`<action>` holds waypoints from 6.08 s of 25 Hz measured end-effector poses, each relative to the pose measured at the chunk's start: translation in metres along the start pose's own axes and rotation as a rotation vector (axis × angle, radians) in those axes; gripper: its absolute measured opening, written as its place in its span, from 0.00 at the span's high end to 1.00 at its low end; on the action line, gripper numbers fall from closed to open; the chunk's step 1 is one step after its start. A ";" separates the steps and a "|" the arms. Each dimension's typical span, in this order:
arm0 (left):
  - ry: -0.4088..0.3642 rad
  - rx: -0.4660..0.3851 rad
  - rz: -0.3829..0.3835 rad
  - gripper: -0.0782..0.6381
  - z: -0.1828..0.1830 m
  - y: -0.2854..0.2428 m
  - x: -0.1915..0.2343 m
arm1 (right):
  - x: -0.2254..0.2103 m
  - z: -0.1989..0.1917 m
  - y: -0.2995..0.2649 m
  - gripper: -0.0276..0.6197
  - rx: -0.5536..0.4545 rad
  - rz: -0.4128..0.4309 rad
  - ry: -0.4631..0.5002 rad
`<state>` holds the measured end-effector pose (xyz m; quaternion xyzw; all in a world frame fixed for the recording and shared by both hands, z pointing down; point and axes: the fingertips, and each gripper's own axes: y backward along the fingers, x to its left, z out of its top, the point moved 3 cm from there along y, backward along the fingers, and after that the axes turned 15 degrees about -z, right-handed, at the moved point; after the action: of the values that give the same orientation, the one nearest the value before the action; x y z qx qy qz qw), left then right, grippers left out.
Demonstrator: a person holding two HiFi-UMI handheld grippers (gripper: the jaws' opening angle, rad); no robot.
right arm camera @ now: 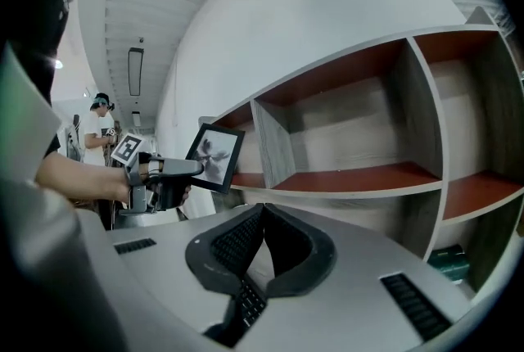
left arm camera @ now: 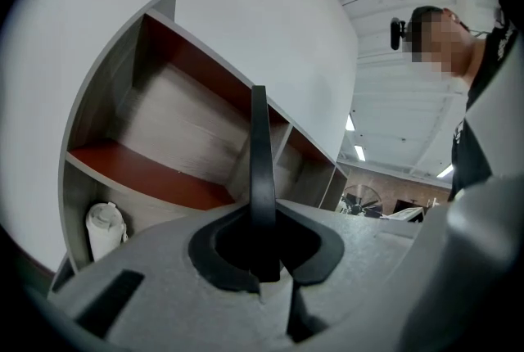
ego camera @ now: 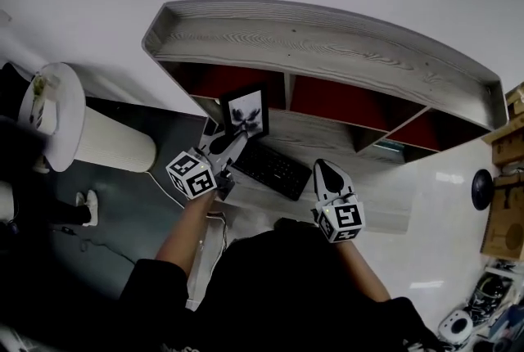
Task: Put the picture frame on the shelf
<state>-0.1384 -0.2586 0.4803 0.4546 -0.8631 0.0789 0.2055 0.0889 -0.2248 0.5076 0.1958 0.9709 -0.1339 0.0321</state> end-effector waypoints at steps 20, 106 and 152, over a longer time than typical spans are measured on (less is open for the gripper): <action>0.051 0.086 -0.148 0.84 0.031 -0.036 0.052 | 0.011 0.013 -0.028 0.94 -0.004 -0.099 -0.033; -0.158 0.391 0.074 0.50 0.048 -0.116 0.139 | 0.000 0.013 0.012 0.94 0.009 -0.299 -0.067; -0.205 0.007 0.250 0.87 0.040 0.065 -0.004 | 0.038 0.071 -0.015 0.94 -0.067 -0.226 0.071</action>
<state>-0.2004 -0.2315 0.4456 0.3498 -0.9291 0.0601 0.1034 0.0487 -0.2429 0.4383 0.0886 0.9913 -0.0972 -0.0111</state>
